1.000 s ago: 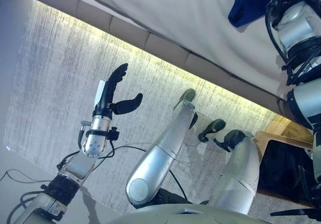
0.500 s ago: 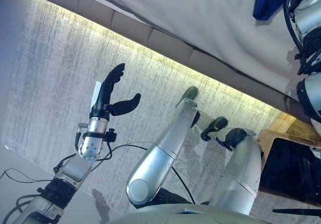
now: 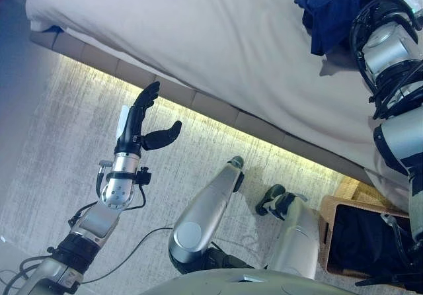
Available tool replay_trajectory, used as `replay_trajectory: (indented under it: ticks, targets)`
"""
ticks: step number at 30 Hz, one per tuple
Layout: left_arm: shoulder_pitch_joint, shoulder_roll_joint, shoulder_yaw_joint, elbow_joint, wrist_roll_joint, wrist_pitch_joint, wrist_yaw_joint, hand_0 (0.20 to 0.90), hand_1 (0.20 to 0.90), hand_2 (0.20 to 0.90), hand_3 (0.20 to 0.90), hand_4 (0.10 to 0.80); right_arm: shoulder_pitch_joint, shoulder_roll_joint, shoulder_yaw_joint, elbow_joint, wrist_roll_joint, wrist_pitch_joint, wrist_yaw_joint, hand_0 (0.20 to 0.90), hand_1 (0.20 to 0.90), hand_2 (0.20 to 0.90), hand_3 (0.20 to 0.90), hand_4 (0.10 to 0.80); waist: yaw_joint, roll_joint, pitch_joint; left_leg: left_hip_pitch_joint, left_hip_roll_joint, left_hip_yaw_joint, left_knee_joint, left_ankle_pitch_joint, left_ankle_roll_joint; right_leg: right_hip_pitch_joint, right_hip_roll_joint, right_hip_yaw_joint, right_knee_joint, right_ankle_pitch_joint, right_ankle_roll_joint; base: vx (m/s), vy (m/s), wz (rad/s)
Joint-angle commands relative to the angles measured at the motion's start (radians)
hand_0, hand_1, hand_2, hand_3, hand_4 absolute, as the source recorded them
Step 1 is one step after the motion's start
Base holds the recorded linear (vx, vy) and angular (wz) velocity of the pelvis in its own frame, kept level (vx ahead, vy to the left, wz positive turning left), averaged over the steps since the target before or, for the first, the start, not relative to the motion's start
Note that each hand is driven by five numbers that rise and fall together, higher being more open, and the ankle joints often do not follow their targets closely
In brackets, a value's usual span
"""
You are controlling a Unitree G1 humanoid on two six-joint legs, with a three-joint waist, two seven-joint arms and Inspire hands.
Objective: Pick up the clothes from the bed and place them into the basket
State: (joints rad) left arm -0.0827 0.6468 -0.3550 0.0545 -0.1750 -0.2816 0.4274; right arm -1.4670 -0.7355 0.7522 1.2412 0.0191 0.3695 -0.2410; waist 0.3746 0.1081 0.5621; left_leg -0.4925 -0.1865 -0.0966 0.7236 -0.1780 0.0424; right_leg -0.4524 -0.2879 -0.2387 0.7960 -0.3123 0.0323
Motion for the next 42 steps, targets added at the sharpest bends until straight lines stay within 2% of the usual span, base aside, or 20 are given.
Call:
replay_trajectory:
  ticks: [1, 3, 4, 7, 10, 13, 20, 28, 34, 42]
  targets:
    - [-0.027, 0.019, 0.056, -0.044, 0.021, -0.014, 0.026, 0.9, 0.9, 0.9, 0.9, 0.8, -0.101, -0.097, 0.045, -0.074, -0.026, -0.068, -0.069, 0.3, 0.3, 0.3, 0.2, 0.1, -0.011, -0.036, -0.089, 0.085, 0.038, 0.015, -0.151, -0.006, 0.014, 0.104, 0.045, -0.082, -0.099, 0.085, -0.02, 0.01, -0.018, -0.27]
    - [-0.04, 0.018, 0.051, -0.034, 0.013, 0.009, 0.021, 0.9, 0.9, 0.9, 0.9, 0.8, -0.089, -0.108, 0.04, -0.081, -0.021, -0.081, -0.074, 0.3, 0.3, 0.3, 0.2, 0.1, -0.023, -0.046, -0.117, 0.145, 0.049, 0.005, -0.228, 0.019, 0.008, 0.16, 0.058, -0.077, -0.179, 0.106, -0.012, -0.016, -0.022, -0.28]
    - [-0.049, 0.019, 0.046, -0.031, 0.008, 0.023, 0.019, 0.9, 0.9, 0.9, 0.9, 0.8, -0.082, -0.119, 0.036, -0.084, -0.006, -0.093, -0.08, 0.3, 0.3, 0.3, 0.2, 0.1, -0.032, -0.051, -0.136, 0.167, 0.054, 0.001, -0.278, 0.061, 0.007, 0.186, 0.063, -0.087, -0.237, 0.146, -0.015, -0.044, -0.028, -0.22]
    - [-0.062, 0.025, 0.049, -0.028, -0.005, 0.057, 0.006, 0.9, 0.9, 0.9, 0.9, 0.8, -0.057, -0.149, 0.013, -0.094, 0.027, -0.117, -0.069, 0.3, 0.3, 0.3, 0.2, 0.1, -0.052, -0.073, -0.179, 0.257, 0.066, -0.007, -0.383, 0.088, -0.002, 0.274, 0.086, -0.083, -0.362, 0.177, -0.001, 0.033, -0.073, -0.06]
    - [-0.058, 0.02, 0.053, -0.007, -0.022, 0.095, -0.014, 0.9, 0.9, 0.9, 0.9, 0.8, -0.01, -0.2, -0.023, -0.127, 0.066, -0.153, -0.036, 0.3, 0.3, 0.3, 0.2, 0.1, -0.089, -0.107, -0.257, 0.372, 0.088, -0.012, -0.53, 0.13, -0.013, 0.383, 0.118, -0.065, -0.54, 0.25, 0.02, 0.109, -0.101, -0.13]
    - [-0.047, 0.011, 0.056, 0.017, -0.014, 0.122, -0.014, 0.9, 0.9, 0.9, 0.9, 0.8, 0.033, -0.234, -0.041, -0.174, 0.073, -0.182, -0.012, 0.3, 0.3, 0.3, 0.2, 0.1, -0.128, -0.129, -0.323, 0.452, 0.112, 0.003, -0.647, 0.174, -0.021, 0.44, 0.147, -0.037, -0.648, 0.301, 0.034, 0.061, -0.063, -0.19]
    - [-0.08, 0.014, 0.034, 0.076, -0.026, 0.138, -0.013, 0.9, 0.9, 0.9, 0.9, 0.8, 0.114, -0.3, -0.111, -0.269, 0.114, -0.231, -0.001, 0.3, 0.3, 0.3, 0.2, 0.1, -0.205, -0.15, -0.419, 0.548, 0.138, 0.057, -0.783, 0.207, -0.034, 0.499, 0.19, 0.011, -0.768, 0.354, 0.041, -0.026, -0.048, -0.24]
    - [-0.155, -0.018, 0.012, 0.167, -0.011, 0.14, -0.018, 0.9, 0.9, 0.9, 0.9, 0.8, 0.232, -0.321, -0.237, -0.42, 0.196, -0.247, 0.0, 0.3, 0.3, 0.3, 0.2, 0.1, -0.313, -0.153, -0.465, 0.597, 0.159, 0.126, -0.81, 0.188, -0.046, 0.516, 0.215, 0.092, -0.825, 0.379, 0.039, -0.074, -0.017, -0.37]
    - [-0.18, -0.085, -0.008, 0.232, -0.06, 0.147, -0.103, 0.9, 0.9, 0.9, 0.9, 0.8, 0.416, -0.328, -0.38, -0.541, 0.154, -0.228, -0.01, 0.3, 0.3, 0.3, 0.2, 0.1, -0.393, -0.146, -0.471, 0.614, 0.172, 0.173, -0.811, 0.168, -0.049, 0.516, 0.243, 0.171, -0.851, 0.387, 0.034, -0.051, -0.01, -0.38]
    - [-0.211, -0.126, -0.033, 0.309, -0.035, 0.143, -0.119, 0.9, 0.9, 0.9, 0.9, 0.8, 0.64, -0.345, -0.54, -0.688, 0.158, -0.183, 0.015, 0.3, 0.3, 0.3, 0.2, 0.1, -0.473, -0.145, -0.454, 0.619, 0.183, 0.22, -0.779, 0.147, -0.051, 0.497, 0.268, 0.258, -0.855, 0.393, 0.028, -0.047, -0.004, -0.32]
